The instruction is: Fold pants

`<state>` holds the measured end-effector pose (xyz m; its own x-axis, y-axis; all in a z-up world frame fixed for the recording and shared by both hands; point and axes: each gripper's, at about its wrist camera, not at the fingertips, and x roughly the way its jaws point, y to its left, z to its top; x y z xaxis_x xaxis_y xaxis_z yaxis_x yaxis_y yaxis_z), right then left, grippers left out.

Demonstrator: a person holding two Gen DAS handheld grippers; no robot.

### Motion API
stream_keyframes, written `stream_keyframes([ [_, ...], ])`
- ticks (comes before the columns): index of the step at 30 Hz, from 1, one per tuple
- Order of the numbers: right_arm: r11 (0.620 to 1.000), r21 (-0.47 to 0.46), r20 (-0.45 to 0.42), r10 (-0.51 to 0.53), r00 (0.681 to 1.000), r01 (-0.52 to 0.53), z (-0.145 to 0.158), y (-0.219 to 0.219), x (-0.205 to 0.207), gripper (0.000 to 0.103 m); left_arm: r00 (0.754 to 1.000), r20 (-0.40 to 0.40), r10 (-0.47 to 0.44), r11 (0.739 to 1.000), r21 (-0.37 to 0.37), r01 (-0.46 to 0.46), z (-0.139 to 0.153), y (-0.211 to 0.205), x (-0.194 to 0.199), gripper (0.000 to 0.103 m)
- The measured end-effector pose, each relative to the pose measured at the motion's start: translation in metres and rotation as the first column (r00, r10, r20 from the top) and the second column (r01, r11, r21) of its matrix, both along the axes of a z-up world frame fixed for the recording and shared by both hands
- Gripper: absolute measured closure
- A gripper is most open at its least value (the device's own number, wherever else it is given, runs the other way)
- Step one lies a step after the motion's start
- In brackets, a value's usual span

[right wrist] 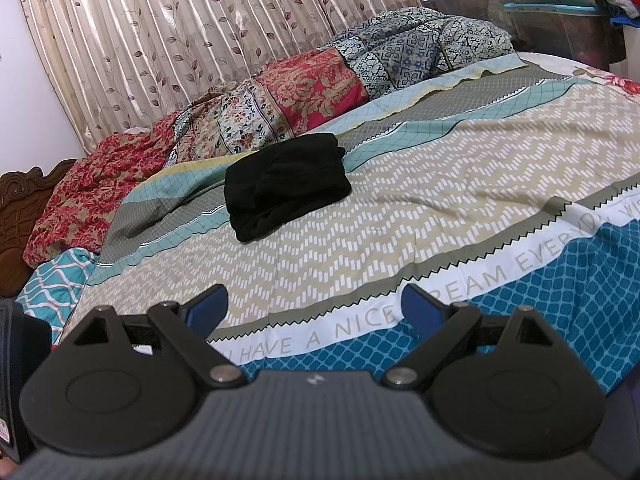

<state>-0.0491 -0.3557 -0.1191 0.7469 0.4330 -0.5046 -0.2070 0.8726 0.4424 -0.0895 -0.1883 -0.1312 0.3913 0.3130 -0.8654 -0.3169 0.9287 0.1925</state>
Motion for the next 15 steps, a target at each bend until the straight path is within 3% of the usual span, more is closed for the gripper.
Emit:
stream_keyframes([
  [15,1.0,-0.001,0.003,0.005,1.0,-0.005,0.0008,0.0003,0.0007,0.008,1.0,-0.003,0.002,1.0,0.006,-0.002,-0.0012,-0.0002,-0.0001,0.0],
])
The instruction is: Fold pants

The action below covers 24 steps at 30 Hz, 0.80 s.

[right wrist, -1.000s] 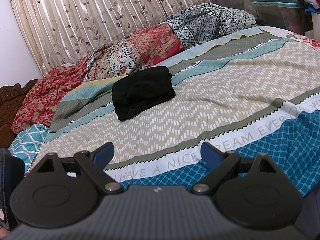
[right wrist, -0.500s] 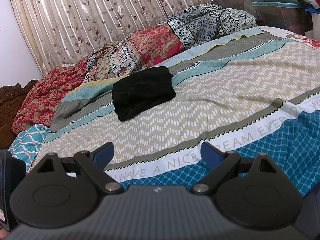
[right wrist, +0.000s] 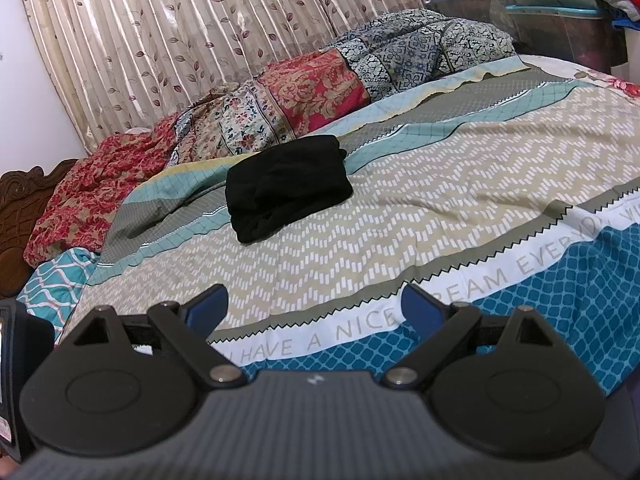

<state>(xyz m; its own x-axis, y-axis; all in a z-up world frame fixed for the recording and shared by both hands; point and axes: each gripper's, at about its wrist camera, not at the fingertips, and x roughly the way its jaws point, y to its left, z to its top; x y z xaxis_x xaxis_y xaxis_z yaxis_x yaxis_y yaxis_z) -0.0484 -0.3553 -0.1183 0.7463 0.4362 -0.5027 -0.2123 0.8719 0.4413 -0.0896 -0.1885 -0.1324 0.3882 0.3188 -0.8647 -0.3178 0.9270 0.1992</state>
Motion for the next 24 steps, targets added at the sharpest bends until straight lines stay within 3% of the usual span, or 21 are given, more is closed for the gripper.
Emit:
stream_keyframes([
  [24,1.0,-0.001,0.014,-0.001,1.0,0.001,0.0019,-0.0002,-0.0004,0.008,1.0,0.003,-0.008,1.0,0.002,0.008,0.0012,-0.0007,-0.0004,0.0],
])
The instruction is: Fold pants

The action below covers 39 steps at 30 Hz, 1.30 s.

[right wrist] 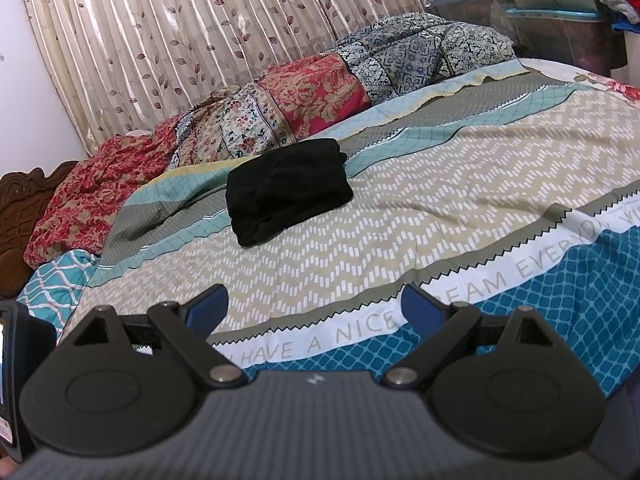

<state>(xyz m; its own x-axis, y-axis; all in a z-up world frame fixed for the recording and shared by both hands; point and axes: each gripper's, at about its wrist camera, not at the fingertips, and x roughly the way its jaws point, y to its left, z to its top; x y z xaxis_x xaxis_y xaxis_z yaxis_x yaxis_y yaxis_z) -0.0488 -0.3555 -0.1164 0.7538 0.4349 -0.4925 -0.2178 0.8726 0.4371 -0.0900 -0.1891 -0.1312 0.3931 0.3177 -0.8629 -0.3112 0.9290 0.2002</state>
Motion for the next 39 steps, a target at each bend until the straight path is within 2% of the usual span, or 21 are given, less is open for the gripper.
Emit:
stream_keyframes([
  [19,1.0,0.0,0.009,0.004,1.0,-0.004,0.001,-0.001,-0.001,0.008,1.0,0.006,-0.01,1.0,0.01,0.01,0.003,-0.003,0.003,0.0],
  [31,0.999,0.009,0.137,-0.035,0.99,0.034,0.033,-0.018,0.01,0.008,0.985,0.161,-0.065,0.996,0.073,0.054,0.06,-0.013,0.033,0.0],
  [39,0.999,0.019,0.177,-0.041,0.983,0.038,0.045,-0.025,0.019,0.008,0.975,0.212,-0.066,0.996,0.068,0.053,0.078,-0.016,0.045,0.0],
])
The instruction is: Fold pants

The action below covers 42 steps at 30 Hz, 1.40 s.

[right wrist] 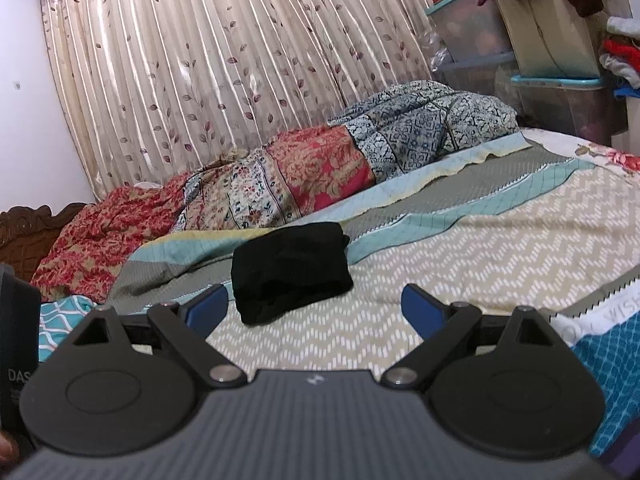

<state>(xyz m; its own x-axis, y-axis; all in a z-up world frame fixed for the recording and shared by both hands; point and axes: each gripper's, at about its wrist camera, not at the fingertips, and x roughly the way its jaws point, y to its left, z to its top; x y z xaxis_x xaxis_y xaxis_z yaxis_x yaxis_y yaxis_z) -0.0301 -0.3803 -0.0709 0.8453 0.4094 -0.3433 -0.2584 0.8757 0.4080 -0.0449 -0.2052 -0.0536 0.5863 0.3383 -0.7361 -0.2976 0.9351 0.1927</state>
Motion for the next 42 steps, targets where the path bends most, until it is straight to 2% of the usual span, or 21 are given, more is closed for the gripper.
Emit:
stream_keyframes([
  [10,0.999,-0.008,0.026,0.045,0.999,-0.045,0.012,0.002,0.005,0.008,1.0,0.024,0.019,1.0,-0.009,-0.019,0.004,-0.001,-0.001,0.0],
  [42,0.998,-0.01,-0.004,0.064,0.998,-0.064,0.004,0.007,0.006,0.008,0.998,-0.045,0.044,0.999,-0.013,-0.044,-0.015,0.006,0.001,0.0],
])
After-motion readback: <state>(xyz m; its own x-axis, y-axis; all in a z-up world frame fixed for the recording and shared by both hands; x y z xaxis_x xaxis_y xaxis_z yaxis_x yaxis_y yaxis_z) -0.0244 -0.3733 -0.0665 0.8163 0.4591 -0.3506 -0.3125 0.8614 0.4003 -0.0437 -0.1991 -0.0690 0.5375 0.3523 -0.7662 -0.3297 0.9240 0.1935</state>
